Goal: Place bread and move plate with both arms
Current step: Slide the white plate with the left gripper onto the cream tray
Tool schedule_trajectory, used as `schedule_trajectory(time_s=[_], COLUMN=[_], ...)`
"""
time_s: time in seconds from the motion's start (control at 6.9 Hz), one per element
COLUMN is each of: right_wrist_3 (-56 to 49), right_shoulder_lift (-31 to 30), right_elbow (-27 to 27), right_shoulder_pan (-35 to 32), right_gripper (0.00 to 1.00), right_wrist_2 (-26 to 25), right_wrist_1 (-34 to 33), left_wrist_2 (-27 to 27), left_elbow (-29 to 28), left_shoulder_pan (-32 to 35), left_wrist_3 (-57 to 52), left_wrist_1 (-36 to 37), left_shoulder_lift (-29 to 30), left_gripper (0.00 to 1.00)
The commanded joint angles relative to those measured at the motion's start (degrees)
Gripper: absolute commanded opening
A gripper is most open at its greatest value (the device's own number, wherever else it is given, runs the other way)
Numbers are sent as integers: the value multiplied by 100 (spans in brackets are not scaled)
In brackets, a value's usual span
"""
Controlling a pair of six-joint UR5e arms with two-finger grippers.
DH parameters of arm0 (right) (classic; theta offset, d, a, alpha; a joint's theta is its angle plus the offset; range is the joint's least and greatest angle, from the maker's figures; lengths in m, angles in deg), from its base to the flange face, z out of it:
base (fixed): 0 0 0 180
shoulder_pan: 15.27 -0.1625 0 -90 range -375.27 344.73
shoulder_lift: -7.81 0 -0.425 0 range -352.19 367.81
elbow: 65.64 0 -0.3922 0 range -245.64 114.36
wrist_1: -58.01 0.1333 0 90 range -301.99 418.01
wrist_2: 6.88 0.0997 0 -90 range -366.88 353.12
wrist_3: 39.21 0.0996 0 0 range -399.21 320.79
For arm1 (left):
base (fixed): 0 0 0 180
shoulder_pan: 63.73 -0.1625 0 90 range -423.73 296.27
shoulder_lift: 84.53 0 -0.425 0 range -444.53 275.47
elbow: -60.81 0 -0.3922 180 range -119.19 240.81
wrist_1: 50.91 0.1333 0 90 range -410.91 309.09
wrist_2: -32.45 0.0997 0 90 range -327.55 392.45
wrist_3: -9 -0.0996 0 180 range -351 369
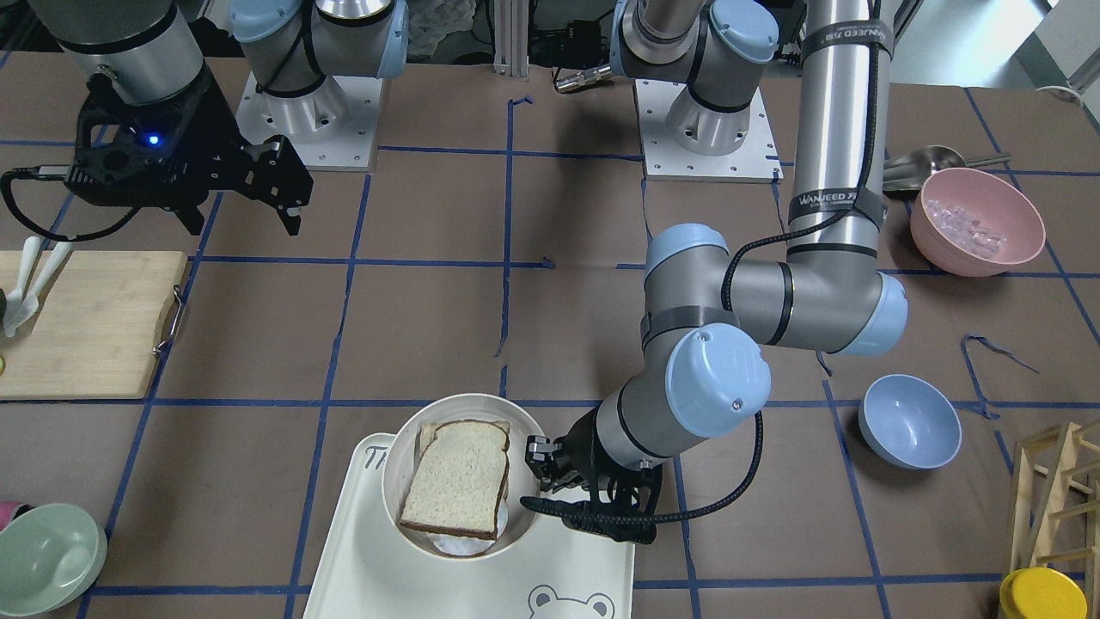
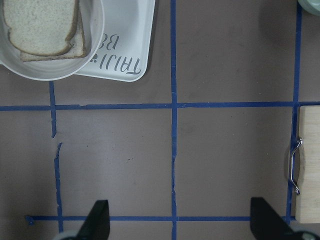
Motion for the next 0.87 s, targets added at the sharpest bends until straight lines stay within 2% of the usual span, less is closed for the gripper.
schedule_trajectory(time_s=[0.0, 0.29, 0.43, 0.58, 0.72], right_wrist_3=[-52, -53, -79, -131, -132], right_shoulder_lift=[8, 8, 8, 17, 9], right_elbow=[0, 0, 0, 0, 0], right_shoulder_pan=[0, 0, 0, 0, 0], right_gripper=[100, 100, 100, 100, 100], right_wrist_2=[5, 5, 5, -4, -4], right_wrist_1=[-2, 7, 7, -2, -2], left_wrist_2=[-1, -9, -1, 8, 17], left_elbow=[-340, -384, -341, -332, -367], left_shoulder_pan=[-1, -1, -1, -1, -1], left_wrist_3=[44, 35, 18, 44, 157], left_wrist_1=[56, 335, 442, 443, 443], left_shoulder_lift=[441, 582, 609, 601, 505], left_gripper=[0, 0, 22, 74, 97])
